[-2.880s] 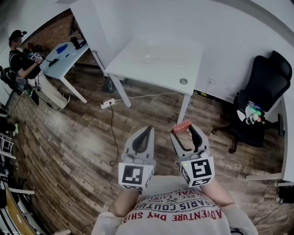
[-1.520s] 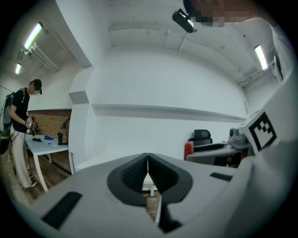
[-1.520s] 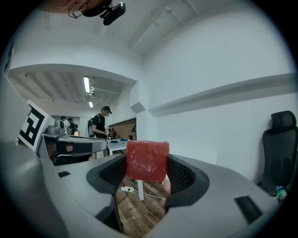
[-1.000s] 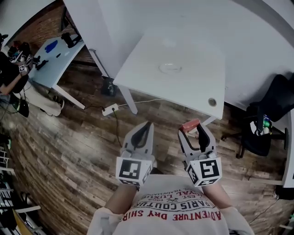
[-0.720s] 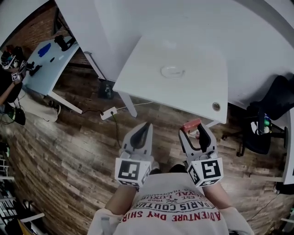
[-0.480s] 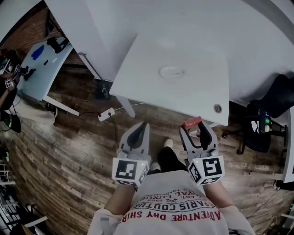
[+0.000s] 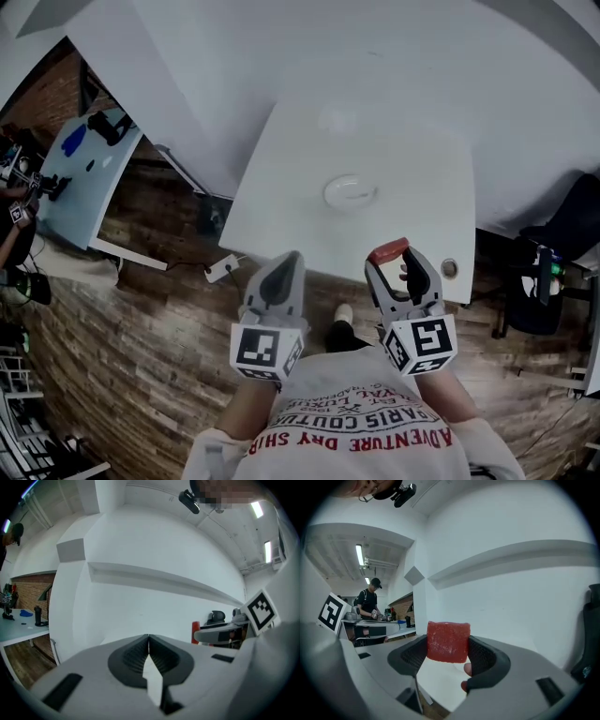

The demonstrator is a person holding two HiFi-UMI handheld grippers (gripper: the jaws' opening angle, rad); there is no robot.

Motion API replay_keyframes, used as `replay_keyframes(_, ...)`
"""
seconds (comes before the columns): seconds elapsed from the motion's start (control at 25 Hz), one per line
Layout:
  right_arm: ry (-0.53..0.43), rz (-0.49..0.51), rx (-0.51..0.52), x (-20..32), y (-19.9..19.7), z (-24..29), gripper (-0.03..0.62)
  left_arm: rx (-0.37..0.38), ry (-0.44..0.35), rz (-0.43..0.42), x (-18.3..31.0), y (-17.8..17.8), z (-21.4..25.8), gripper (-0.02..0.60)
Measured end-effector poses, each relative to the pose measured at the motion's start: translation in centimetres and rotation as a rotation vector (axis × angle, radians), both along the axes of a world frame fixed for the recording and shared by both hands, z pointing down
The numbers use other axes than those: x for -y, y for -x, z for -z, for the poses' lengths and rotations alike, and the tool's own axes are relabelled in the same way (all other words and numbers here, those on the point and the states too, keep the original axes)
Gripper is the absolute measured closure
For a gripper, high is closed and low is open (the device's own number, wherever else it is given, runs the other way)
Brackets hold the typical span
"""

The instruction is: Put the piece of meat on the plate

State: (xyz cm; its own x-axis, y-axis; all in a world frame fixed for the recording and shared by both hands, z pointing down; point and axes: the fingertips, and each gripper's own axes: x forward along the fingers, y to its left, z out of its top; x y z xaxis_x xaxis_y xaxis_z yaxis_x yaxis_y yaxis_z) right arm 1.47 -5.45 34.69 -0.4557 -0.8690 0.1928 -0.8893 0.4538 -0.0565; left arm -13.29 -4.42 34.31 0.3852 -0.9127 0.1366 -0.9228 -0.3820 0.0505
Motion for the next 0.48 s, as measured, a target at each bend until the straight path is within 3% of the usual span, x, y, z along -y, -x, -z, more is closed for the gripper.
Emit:
replay_keyframes(0.24,0.016,-0.005,-0.002,8.6,-2.3,-0.1,0.316,0.013,0.014,-0.019,8.4,-2.5,0.0,0.574)
replay_keyframes(0.48,0.079,-0.009,0.005,14.6,-3.0,-1.9,0.316,0.028,0.053,-0.002,13.9,-2.8,-1.1,0.574)
